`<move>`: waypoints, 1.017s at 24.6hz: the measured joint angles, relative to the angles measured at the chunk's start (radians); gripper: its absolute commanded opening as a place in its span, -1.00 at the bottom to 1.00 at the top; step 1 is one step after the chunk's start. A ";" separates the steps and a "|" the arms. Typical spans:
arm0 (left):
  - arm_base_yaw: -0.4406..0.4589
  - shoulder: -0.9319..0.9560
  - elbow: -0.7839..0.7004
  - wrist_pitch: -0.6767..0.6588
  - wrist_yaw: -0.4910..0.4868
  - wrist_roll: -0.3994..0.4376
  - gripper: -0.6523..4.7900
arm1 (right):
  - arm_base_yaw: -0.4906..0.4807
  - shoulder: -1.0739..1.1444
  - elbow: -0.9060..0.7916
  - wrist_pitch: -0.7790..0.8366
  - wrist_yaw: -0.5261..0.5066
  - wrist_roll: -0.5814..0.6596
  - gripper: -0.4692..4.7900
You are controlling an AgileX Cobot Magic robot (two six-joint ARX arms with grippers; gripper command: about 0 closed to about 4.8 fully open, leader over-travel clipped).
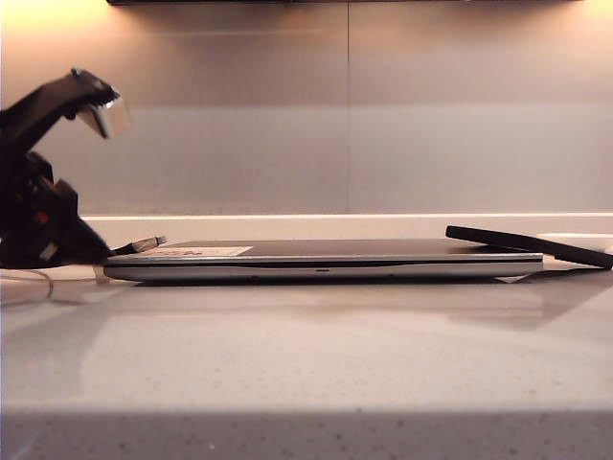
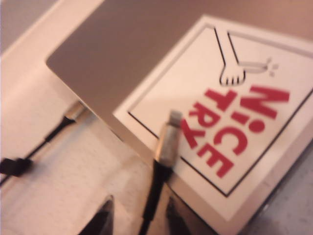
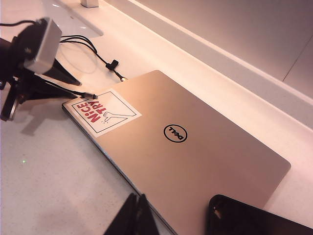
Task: Pick up the charging cable and the phone, plug the charging cable into the charging port on the phone, and finally place them back on the table.
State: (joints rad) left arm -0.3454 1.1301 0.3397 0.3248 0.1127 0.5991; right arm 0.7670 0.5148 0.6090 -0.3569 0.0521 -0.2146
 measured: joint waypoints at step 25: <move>0.000 0.090 0.000 0.119 -0.001 0.003 -0.29 | -0.002 0.000 0.000 0.000 0.000 0.000 -0.83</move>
State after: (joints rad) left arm -0.3458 1.2198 0.3397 0.4435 0.1116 0.6018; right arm 0.7654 0.5152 0.6090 -0.3565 0.0525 -0.2146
